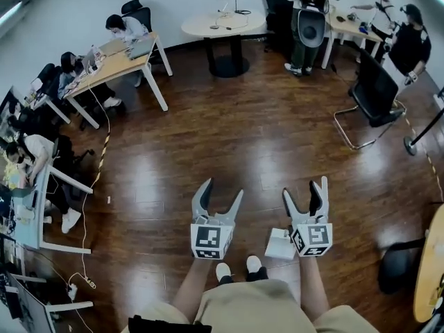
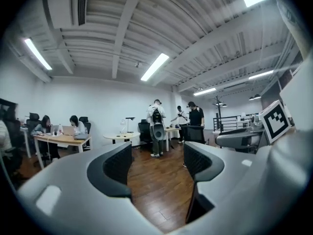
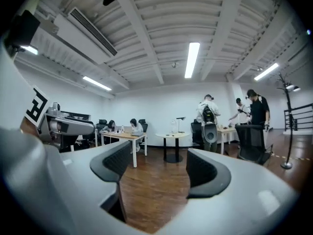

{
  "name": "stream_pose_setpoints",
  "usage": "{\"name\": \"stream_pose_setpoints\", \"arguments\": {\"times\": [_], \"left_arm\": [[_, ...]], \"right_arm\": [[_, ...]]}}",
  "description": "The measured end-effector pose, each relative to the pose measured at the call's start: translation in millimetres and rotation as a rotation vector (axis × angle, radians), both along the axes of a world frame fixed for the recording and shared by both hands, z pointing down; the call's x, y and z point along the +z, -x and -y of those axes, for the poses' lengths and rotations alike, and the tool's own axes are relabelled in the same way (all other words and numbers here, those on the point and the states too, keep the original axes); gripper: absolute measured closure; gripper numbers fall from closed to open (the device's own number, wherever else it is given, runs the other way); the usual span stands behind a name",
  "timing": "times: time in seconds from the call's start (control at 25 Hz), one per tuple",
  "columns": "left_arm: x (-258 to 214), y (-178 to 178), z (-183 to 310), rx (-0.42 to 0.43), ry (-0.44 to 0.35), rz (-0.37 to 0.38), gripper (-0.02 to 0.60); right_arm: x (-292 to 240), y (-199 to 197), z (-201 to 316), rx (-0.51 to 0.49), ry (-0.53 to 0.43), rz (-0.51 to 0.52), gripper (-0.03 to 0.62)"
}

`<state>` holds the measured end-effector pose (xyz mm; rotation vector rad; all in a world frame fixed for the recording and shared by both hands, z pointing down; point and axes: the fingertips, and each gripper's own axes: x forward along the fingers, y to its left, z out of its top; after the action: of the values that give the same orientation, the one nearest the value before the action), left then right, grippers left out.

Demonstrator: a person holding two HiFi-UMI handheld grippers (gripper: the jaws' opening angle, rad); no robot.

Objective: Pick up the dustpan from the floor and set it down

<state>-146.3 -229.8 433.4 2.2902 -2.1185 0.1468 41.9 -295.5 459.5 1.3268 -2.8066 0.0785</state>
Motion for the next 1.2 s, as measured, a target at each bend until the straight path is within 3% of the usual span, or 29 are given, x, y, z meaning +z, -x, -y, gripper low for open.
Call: {"name": "stream_pose_setpoints", "arguments": {"times": [0.24, 0.52, 0.88, 1.2], "left_arm": [[-36, 70, -59, -0.179, -0.079, -0.023, 0.265], [-53, 119, -97, -0.300, -0.121, -0.030, 0.267], [-67, 139, -117, -0.298, -0.166, -0.105, 0.267], [-80, 132, -109, -0.277, -0.157, -0.033, 0.267]], "right_arm": [[-52, 87, -37, -0.179, -0.094, 0.035, 0.247], [-80, 140, -56, -0.276, -0.149, 0.042, 0.269], [-81, 167, -74, -0.278, -0.131, 0.043, 0.278], [-97, 155, -72, -0.176, -0.112, 0.034, 0.263]]}}
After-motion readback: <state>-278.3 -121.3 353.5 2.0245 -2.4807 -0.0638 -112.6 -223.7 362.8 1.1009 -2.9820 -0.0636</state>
